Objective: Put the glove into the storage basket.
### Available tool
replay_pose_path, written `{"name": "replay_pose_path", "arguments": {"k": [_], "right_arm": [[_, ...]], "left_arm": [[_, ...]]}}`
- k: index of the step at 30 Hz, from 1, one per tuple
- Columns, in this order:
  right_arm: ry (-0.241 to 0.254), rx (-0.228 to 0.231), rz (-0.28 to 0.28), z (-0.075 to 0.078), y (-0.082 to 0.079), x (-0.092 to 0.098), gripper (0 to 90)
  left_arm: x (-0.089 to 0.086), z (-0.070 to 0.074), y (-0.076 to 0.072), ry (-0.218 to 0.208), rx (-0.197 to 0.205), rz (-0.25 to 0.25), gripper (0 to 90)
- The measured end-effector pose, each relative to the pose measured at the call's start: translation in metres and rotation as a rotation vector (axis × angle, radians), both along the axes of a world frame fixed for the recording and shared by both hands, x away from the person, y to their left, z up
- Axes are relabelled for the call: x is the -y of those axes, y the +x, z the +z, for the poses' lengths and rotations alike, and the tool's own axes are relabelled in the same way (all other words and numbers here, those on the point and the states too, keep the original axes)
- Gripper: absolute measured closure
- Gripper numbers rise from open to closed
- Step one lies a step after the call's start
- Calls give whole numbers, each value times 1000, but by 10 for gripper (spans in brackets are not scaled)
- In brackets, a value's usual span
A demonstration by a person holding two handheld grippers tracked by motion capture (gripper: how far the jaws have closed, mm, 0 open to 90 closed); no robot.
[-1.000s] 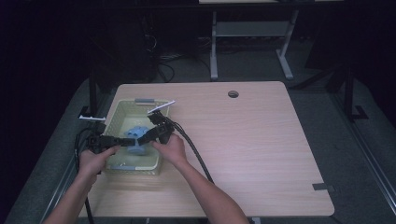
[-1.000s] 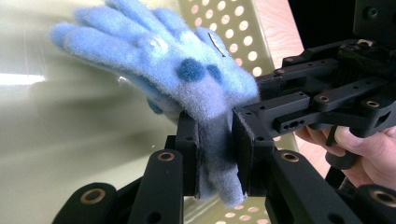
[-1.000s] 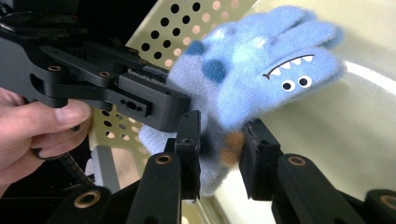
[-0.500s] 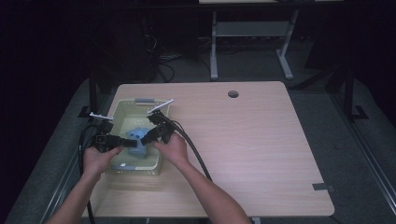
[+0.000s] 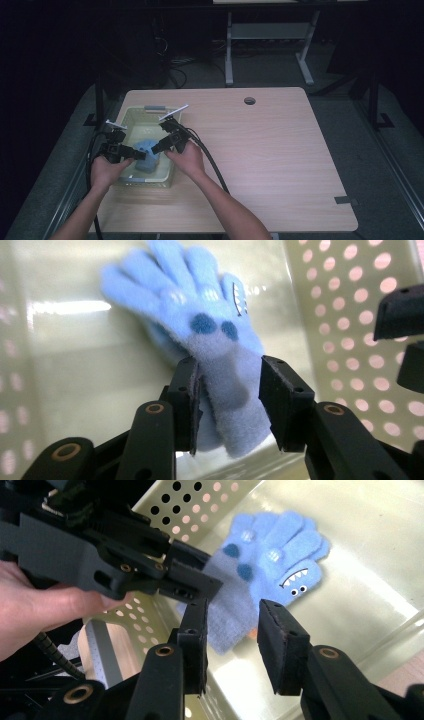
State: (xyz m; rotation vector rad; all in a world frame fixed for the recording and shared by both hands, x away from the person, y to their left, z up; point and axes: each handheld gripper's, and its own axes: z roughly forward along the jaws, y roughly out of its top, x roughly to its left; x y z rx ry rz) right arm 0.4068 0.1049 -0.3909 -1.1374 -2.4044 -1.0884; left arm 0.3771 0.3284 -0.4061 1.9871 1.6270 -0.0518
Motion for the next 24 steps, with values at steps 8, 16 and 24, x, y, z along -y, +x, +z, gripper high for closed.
{"name": "replay_pose_path", "arguments": {"k": [8, 16, 24], "right_arm": [[10, 4, -1, 6, -2, 8, 625], [39, 5, -6, 11, -3, 17, 626], [76, 18, -6, 17, -7, 25, 621]], "left_arm": [[-9, 18, 1, 38, 68, 16, 694], [8, 9, 11, 110, 26, -24, 735], [15, -2, 17, 198, -18, -49, 704]]}}
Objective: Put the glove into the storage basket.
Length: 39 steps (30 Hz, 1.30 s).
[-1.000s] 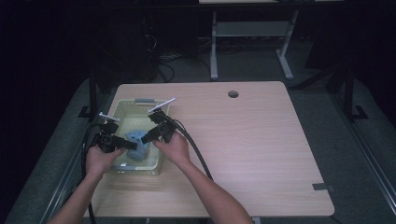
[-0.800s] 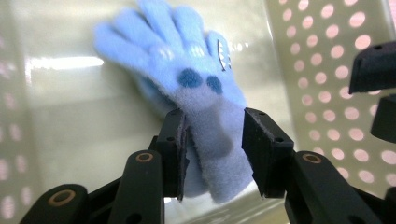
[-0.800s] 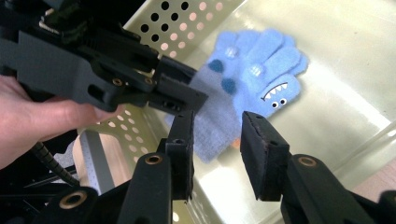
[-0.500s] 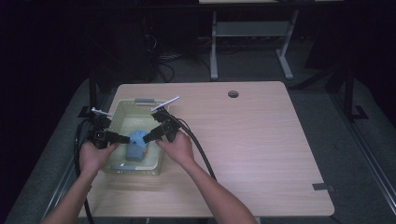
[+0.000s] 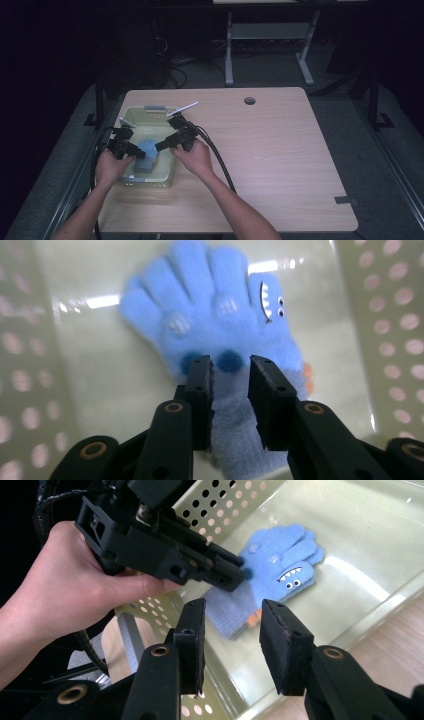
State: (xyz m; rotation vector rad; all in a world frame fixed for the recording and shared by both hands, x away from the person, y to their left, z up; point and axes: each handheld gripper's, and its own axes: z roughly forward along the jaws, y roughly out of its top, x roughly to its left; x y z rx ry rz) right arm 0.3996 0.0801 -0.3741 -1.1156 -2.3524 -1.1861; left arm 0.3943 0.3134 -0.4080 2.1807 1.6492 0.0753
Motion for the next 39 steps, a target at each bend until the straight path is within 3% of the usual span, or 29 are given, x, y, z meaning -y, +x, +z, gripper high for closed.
{"name": "replay_pose_path", "arguments": {"k": [5, 10, 12, 16, 20, 34, 39], "right_arm": [[34, -9, -13, 3, -2, 8, 603], [44, 0, -20, 6, -2, 16, 585], [44, -4, -24, 7, -1, 20, 576], [67, -1, -33, 7, 1, 32, 542], [96, 5, -44, 7, 1, 44, 507], [124, 8, -83, 11, 0, 74, 439], [129, 8, -89, 11, -1, 82, 422]], "left_arm": [[-6, 12, -8, -87, 71, 9, 646], [-7, 18, -16, -131, 108, -11, 576], [-8, 20, -19, -169, 130, -4, 548], [-8, 26, -24, -191, 165, -13, 466], [-6, 33, -29, -243, 208, -13, 443], [8, 42, -32, -282, 265, -15, 390], [14, 43, -31, -277, 268, -27, 385]]}}
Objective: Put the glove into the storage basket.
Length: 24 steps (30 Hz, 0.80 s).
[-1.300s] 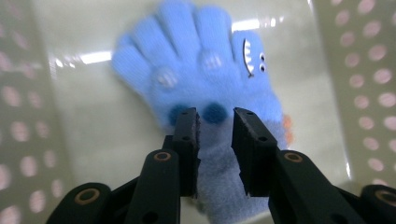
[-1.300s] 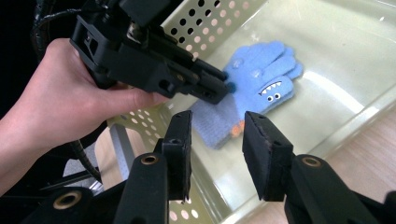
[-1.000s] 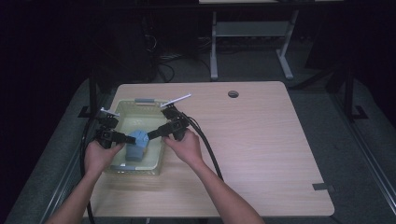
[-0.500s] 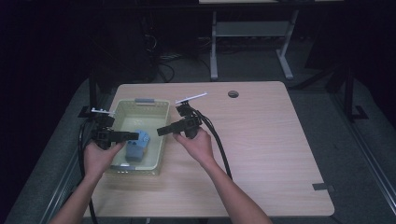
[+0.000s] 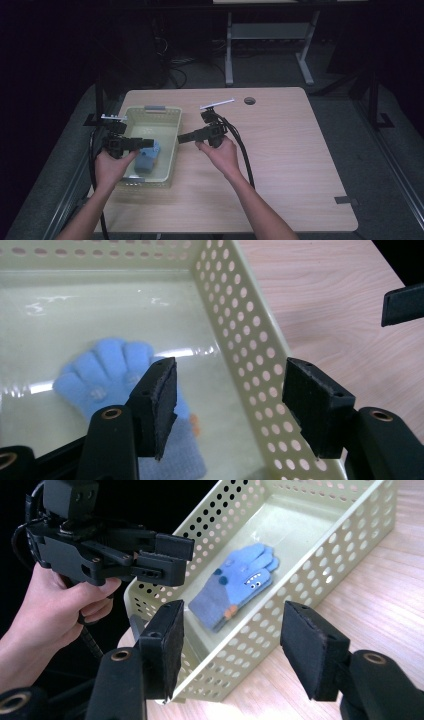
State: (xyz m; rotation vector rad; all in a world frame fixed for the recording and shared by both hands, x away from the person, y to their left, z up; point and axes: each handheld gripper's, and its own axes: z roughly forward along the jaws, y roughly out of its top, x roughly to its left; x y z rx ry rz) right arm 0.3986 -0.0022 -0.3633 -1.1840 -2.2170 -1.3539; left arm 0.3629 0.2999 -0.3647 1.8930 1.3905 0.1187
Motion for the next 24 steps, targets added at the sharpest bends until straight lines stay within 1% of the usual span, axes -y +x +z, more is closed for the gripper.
{"name": "replay_pose_path", "arguments": {"k": [1, 2, 8, 14, 16, 21, 24], "right_arm": [[-2, -2, 2, 0, 0, 1, 419], [0, 2, 0, 0, -1, 3, 418], [8, 3, -9, 1, -1, 13, 392], [18, 8, -28, 3, -1, 27, 383], [12, 4, -35, 4, -1, 33, 374], [8, 8, -33, 3, -1, 40, 375], [15, 6, -35, 3, -3, 47, 375]], "left_arm": [[2, 0, 0, -4, 2, 2, 384], [3, 0, 0, 2, 2, -6, 383], [12, 3, 1, -23, 30, -7, 383], [23, 5, 3, -18, 44, -24, 382], [27, 5, 4, -24, 48, -27, 381], [32, 4, 4, -9, 52, -39, 376], [35, 5, 3, -13, 59, -40, 375]]}}
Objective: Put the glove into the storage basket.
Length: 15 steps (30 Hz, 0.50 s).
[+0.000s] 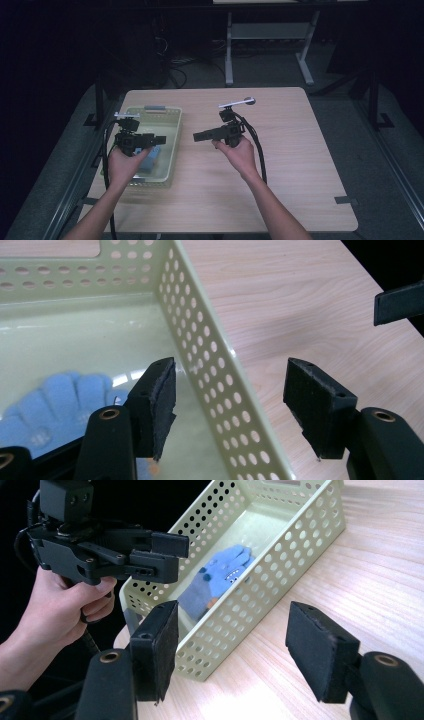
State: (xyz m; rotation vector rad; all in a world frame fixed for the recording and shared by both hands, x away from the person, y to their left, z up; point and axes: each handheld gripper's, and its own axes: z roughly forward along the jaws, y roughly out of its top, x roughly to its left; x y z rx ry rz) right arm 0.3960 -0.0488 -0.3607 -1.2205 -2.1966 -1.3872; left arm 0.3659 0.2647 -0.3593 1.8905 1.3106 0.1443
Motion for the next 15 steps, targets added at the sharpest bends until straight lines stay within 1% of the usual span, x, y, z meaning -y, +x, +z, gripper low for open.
{"name": "replay_pose_path", "arguments": {"k": [4, 5, 7, 9, 10, 15], "right_arm": [[10, -1, -4, -1, -1, 9, 373], [13, -1, -9, -1, -2, 12, 372], [21, -1, -14, -2, -3, 16, 371], [18, -11, -17, -2, -3, 21, 366], [21, -7, -21, -2, -3, 23, 366], [36, -7, -33, -1, -4, 36, 363]], "left_arm": [[6, 1, 1, 6, 9, -2, 374], [8, 1, 1, 1, 9, 1, 374], [11, 2, 1, 5, 10, -9, 374], [16, 1, 2, 6, 8, -14, 372], [18, 2, 2, 11, 10, -21, 372], [27, 3, 2, 9, 17, -25, 372]]}}
